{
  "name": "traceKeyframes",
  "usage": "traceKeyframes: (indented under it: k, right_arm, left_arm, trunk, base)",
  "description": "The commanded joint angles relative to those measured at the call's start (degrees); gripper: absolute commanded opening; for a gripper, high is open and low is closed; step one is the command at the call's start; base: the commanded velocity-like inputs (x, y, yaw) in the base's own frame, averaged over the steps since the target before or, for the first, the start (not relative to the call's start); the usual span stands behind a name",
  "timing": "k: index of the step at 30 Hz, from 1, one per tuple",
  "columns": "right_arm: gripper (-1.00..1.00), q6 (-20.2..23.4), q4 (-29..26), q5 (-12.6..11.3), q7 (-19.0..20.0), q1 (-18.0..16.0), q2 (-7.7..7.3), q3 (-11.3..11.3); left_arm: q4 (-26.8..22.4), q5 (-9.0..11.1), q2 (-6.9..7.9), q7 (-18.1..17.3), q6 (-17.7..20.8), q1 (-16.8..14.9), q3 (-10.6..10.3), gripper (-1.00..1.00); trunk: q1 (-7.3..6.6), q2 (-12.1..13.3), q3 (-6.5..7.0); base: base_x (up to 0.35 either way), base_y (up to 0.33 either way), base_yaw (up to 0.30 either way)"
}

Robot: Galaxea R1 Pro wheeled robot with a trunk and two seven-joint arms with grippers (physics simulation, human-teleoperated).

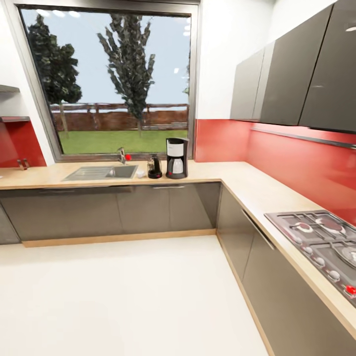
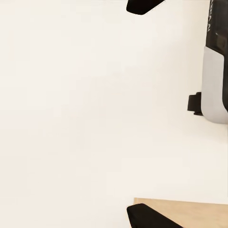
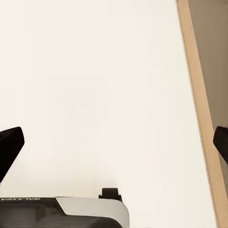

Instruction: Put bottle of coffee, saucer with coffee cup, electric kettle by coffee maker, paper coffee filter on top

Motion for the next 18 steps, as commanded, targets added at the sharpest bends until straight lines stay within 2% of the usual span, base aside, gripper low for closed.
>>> traceKeyframes:
  k: [1,11,18]
  right_arm:
    - [1.00,-0.12,-0.02,0.02,-0.02,-0.02,0.00,-0.02]
    - [1.00,-0.12,-0.01,0.02,-0.02,-0.02,0.00,-0.01]
    - [1.00,-0.12,0.00,0.02,-0.03,-0.02,0.00,-0.01]
  left_arm:
    - [0.04,0.28,0.00,0.00,-0.18,-0.05,0.06,1.00]
    - [0.04,0.31,0.00,0.01,-0.18,-0.05,0.06,1.00]
    - [0.04,0.31,0.00,0.01,-0.18,-0.05,0.06,1.00]
  trunk:
    - [0.06,-0.10,-0.11]
    - [0.06,-0.10,-0.11]
    - [0.06,-0.10,-0.11]
  base:
    - [0.333,0.000,0.000]
    - [0.333,0.065,0.020]
    - [0.333,0.105,0.220]
